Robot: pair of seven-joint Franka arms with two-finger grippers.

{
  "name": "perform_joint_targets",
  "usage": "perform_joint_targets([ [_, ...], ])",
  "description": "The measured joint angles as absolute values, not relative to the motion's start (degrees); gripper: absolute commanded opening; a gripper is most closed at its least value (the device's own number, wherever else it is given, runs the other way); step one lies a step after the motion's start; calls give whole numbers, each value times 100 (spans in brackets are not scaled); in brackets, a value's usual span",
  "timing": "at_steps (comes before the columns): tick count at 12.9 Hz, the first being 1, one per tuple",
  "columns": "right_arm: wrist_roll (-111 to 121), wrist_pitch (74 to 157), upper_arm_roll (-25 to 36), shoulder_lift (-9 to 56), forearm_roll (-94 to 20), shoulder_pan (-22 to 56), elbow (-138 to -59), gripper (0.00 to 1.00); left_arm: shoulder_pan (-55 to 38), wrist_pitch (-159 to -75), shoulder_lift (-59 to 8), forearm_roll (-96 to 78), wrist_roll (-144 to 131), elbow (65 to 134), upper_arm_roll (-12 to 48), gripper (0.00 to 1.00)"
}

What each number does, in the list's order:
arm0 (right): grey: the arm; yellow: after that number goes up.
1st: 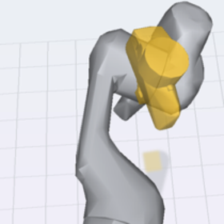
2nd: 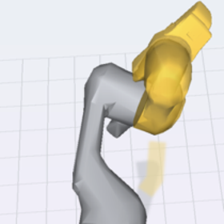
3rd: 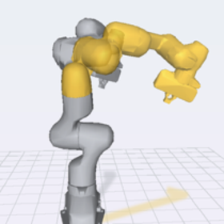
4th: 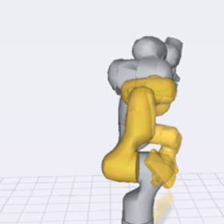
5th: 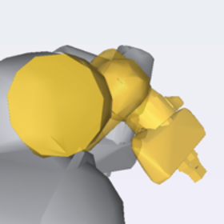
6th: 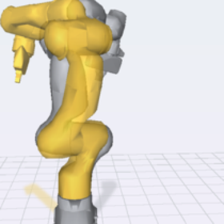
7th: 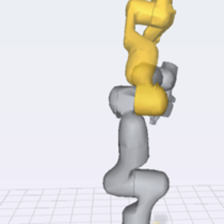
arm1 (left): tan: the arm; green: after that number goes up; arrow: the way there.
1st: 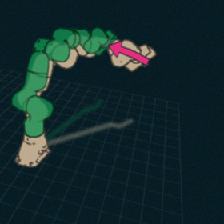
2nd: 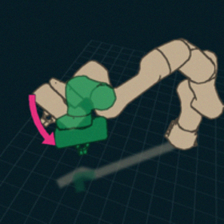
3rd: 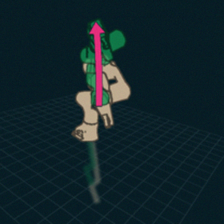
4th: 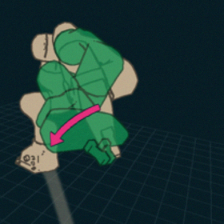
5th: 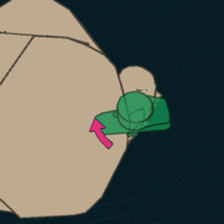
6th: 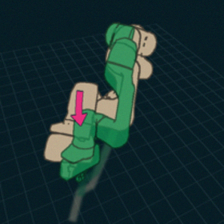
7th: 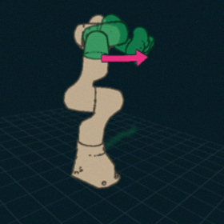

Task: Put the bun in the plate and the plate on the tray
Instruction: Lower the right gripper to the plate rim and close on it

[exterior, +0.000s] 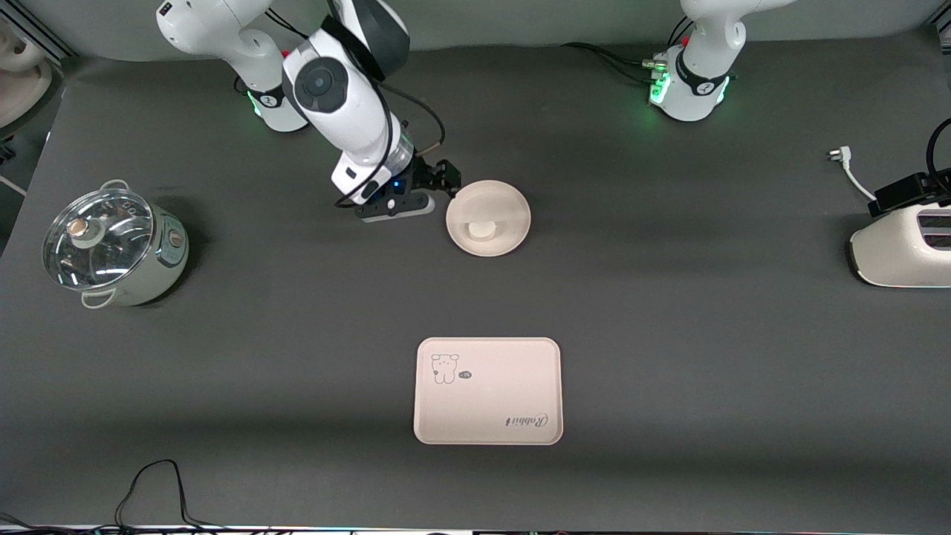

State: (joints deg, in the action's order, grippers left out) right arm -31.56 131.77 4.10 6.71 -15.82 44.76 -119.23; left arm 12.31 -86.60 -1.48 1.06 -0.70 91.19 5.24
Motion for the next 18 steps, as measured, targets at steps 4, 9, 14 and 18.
perform_joint_targets([
  [4,-3157,14602,387,1044,-1583,4746,-12705,100,1232,-8688,-172,106,-62,9140,522,100],
  [9,-3290,16044,374,1930,-1613,5063,-12907,100,1235,-8759,-173,106,-60,9193,512,100],
  [14,-3294,16409,362,2387,-1619,5090,-12908,100,1265,-8836,-174,106,-58,9249,502,100],
  [18,-3307,16409,348,2409,-1621,5149,-13034,100,1272,-8911,-201,106,-57,9259,501,100],
])
